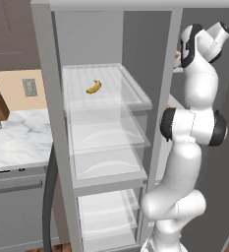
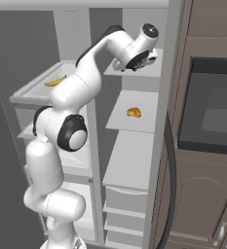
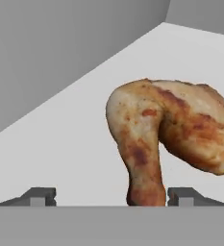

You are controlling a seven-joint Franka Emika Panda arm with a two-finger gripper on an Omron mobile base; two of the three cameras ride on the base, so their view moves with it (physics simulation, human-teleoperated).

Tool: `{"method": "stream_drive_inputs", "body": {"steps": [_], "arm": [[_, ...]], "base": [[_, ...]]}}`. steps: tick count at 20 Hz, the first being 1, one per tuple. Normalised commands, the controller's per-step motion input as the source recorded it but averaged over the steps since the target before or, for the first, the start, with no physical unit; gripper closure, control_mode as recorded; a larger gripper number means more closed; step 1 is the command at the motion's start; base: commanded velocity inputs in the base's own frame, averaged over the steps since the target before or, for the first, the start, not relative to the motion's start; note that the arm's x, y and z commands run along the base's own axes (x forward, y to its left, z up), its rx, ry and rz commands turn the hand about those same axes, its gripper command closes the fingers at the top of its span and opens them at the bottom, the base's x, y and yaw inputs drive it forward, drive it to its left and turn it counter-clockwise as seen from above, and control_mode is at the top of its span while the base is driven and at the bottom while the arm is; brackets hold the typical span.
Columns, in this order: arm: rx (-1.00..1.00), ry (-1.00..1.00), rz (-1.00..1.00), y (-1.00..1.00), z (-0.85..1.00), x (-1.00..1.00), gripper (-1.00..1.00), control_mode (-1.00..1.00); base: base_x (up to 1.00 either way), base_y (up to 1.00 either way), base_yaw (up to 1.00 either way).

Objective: There's a chicken drumstick in the fridge that needs to be moved to the freezer for freezing. Pick up the chicken drumstick from the fridge, place it on any shelf in the freezer, and close the fridge and freezer doors when done.

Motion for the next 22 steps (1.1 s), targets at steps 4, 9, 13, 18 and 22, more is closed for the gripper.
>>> {"method": "stream_drive_inputs", "body": {"steps": [4, 9, 13, 18, 22], "arm": [[-0.13, -0.02, 0.0, 0.47, -0.29, -1.0, -1.0, -1.0], [-0.13, -0.04, -0.02, 0.64, -0.23, -1.0, -1.0, -1.0], [0.0, -0.12, -0.05, 0.64, -0.09, -1.0, -1.0, -1.0], [-0.01, -0.12, -0.15, 0.68, 0.0, -1.0, -1.0, -1.0], [0.02, -0.01, -0.24, 0.38, 0.07, -1.0, -1.0, -1.0]], "base": [[0.0, 0.0, 0.0], [0.0, 0.0, 0.0], [0.0, 0.0, 0.0], [0.0, 0.0, 0.0], [0.0, 0.0, 0.0]]}}
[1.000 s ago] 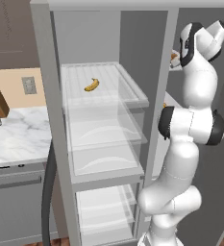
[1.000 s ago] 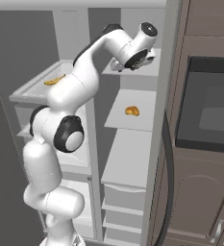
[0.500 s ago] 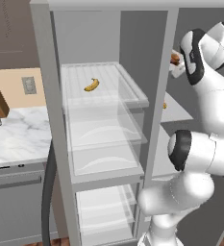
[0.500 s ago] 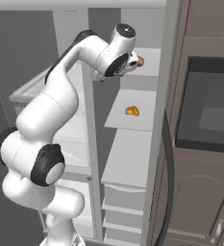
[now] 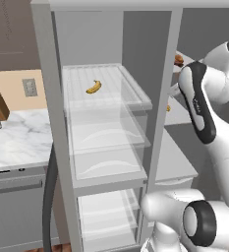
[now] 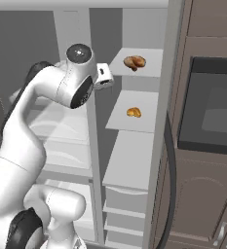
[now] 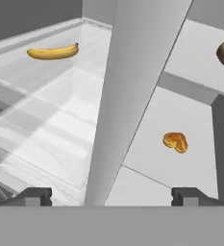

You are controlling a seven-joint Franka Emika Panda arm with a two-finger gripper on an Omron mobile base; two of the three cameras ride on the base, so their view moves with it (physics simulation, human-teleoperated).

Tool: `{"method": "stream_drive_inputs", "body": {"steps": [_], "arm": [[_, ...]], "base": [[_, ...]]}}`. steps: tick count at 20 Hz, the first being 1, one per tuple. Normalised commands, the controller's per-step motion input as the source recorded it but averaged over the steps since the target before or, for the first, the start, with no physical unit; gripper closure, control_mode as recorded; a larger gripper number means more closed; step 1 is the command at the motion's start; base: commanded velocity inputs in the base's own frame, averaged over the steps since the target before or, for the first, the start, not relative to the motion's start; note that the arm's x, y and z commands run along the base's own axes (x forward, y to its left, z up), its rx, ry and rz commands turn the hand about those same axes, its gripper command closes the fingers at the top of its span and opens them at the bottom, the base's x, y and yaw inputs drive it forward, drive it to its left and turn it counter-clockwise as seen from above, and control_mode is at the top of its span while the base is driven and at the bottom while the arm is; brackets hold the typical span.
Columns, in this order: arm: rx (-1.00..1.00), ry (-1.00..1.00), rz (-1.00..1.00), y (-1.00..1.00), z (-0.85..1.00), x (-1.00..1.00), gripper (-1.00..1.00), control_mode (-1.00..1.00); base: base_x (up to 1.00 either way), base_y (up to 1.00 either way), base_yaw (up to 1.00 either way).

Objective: There's a chicken drumstick in the fridge that needs to be moved to the freezer for freezing. Pick up the chicken drumstick from the fridge, place it on any shelf in the freezer, and close the fridge and freezer doors when done.

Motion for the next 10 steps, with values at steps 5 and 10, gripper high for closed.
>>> {"method": "stream_drive_inputs", "body": {"steps": [5, 10], "arm": [[0.02, 0.02, -0.08, 0.29, 0.2, -0.75, -1.0, -1.0], [0.01, 0.0, 0.0, 0.16, 0.0, -0.75, -1.0, -1.0]], "base": [[0.0, 0.0, 0.0], [0.0, 0.0, 0.0]]}}
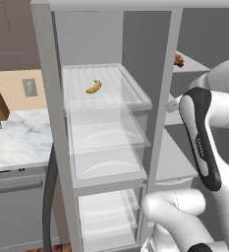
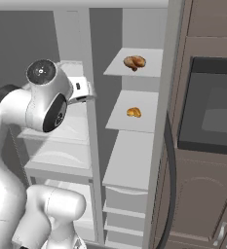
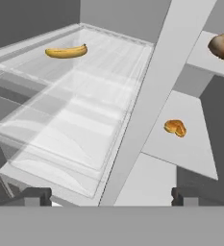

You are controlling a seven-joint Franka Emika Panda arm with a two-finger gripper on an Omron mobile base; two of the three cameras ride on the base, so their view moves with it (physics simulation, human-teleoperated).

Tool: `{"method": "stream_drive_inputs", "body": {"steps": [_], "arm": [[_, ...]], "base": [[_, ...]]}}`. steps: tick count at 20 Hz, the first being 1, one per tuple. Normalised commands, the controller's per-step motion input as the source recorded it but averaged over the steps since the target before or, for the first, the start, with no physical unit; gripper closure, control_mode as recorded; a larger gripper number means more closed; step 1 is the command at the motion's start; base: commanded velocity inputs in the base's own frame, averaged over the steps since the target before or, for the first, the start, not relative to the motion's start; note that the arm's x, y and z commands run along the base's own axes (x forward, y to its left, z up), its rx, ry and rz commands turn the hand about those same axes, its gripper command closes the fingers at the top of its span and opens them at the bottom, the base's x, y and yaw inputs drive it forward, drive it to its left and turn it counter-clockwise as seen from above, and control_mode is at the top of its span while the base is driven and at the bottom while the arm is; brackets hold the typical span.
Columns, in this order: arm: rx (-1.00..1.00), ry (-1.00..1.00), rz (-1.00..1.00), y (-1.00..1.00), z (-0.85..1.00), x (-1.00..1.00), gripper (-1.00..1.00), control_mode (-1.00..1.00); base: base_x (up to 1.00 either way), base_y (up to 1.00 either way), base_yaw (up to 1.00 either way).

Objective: There's a chicken drumstick in the fridge that needs to be moved to the freezer for freezing. Pick up the chicken drumstick from the fridge, place it on any shelf in the freezer, and close the fridge and freezer doors when done.

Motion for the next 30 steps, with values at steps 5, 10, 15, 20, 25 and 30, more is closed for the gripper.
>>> {"method": "stream_drive_inputs", "body": {"steps": [5, 10, 15, 20, 25, 30], "arm": [[0.06, 0.0, -0.05, 0.33, -0.03, -0.71, -1.0, -1.0], [0.14, 0.07, -0.14, 0.41, -0.17, -0.36, -1.0, -1.0], [0.09, 0.03, -0.02, 0.23, -0.19, -0.06, -1.0, -1.0], [0.06, 0.0, -0.01, 0.16, -0.07, -0.3, -1.0, -1.0], [0.0, 0.0, -0.1, 0.0, 0.0, -0.53, -1.0, -1.0], [0.0, 0.0, -0.14, -0.06, 0.04, -0.35, -1.0, -1.0]], "base": [[0.0, 0.0, 0.0], [0.0, 0.0, 0.0], [0.0, 0.0, 0.0], [0.0, 0.0, 0.0], [0.0, 0.0, 0.0], [0.0, 0.0, 0.0]]}}
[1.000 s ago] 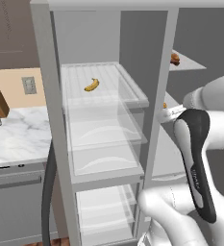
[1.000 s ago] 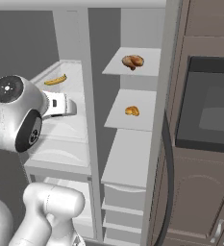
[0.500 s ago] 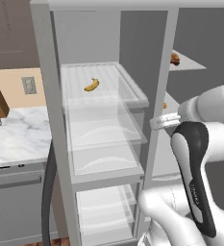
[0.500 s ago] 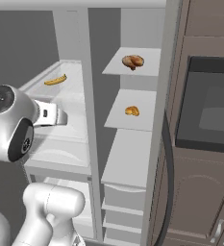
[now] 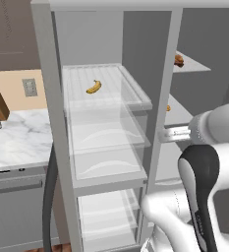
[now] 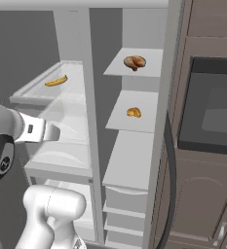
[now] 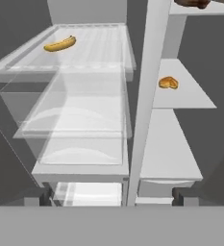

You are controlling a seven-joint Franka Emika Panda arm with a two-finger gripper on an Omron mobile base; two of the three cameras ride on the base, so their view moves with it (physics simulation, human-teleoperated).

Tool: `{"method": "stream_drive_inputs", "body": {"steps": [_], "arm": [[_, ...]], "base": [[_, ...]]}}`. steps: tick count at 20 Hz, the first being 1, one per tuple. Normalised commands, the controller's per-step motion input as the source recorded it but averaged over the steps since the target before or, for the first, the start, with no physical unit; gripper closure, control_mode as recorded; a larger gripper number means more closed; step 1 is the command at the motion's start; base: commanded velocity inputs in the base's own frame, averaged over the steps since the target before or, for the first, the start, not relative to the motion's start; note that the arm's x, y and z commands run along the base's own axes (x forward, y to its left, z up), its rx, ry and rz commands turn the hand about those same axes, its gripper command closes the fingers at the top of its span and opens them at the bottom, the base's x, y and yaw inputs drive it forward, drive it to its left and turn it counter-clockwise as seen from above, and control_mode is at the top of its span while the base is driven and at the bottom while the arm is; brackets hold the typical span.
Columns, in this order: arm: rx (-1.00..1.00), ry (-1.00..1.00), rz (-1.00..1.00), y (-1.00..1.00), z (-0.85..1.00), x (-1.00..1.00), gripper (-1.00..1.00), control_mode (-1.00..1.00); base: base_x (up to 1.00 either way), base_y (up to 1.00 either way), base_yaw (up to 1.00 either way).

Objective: There's a chicken drumstick in the fridge that needs to be moved to the freezer for freezing. Pick up the chicken drumstick from the fridge, place it on any shelf in the freezer, and close the fridge and freezer doors when done.

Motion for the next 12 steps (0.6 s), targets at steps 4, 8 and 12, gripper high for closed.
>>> {"method": "stream_drive_inputs", "body": {"steps": [4, 8, 12], "arm": [[0.0, 0.0, -0.02, 0.0, 0.08, -0.35, -1.0, -1.0], [0.0, 0.0, 0.01, 0.0, 0.03, -0.45, -1.0, -1.0], [0.0, 0.0, 0.03, 0.0, 0.0, -0.38, -1.0, -1.0]], "base": [[0.0, 0.0, 0.0], [0.0, 0.0, 0.0], [0.0, 0.0, 0.0]]}}
